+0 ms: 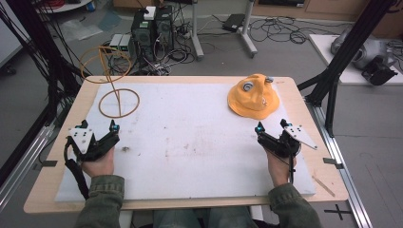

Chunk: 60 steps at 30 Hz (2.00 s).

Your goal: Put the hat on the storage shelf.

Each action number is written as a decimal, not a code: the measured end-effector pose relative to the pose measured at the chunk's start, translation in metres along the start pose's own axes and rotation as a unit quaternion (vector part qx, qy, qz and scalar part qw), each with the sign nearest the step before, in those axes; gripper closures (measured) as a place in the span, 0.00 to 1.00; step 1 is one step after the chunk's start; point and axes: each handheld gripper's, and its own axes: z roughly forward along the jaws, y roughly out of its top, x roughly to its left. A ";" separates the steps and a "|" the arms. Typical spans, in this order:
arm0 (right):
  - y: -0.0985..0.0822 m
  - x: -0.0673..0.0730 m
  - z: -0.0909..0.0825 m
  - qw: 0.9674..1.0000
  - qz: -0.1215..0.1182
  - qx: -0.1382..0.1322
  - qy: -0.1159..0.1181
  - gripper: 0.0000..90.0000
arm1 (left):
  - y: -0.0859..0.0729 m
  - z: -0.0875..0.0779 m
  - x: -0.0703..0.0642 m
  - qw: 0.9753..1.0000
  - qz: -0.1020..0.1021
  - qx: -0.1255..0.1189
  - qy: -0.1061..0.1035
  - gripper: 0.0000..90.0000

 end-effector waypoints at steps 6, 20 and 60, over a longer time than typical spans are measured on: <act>0.000 0.000 -0.001 1.000 0.001 -0.001 0.001 0.12 | 0.000 0.000 0.000 1.000 0.000 0.000 -0.001 0.15; 0.009 0.002 -0.003 1.000 -0.003 -0.020 -0.005 0.12 | 0.000 0.001 -0.001 1.000 0.002 0.000 -0.001 0.15; 0.061 -0.020 0.156 0.990 -0.023 0.126 -0.066 0.16 | -0.002 0.006 0.001 1.000 0.001 0.007 -0.004 0.16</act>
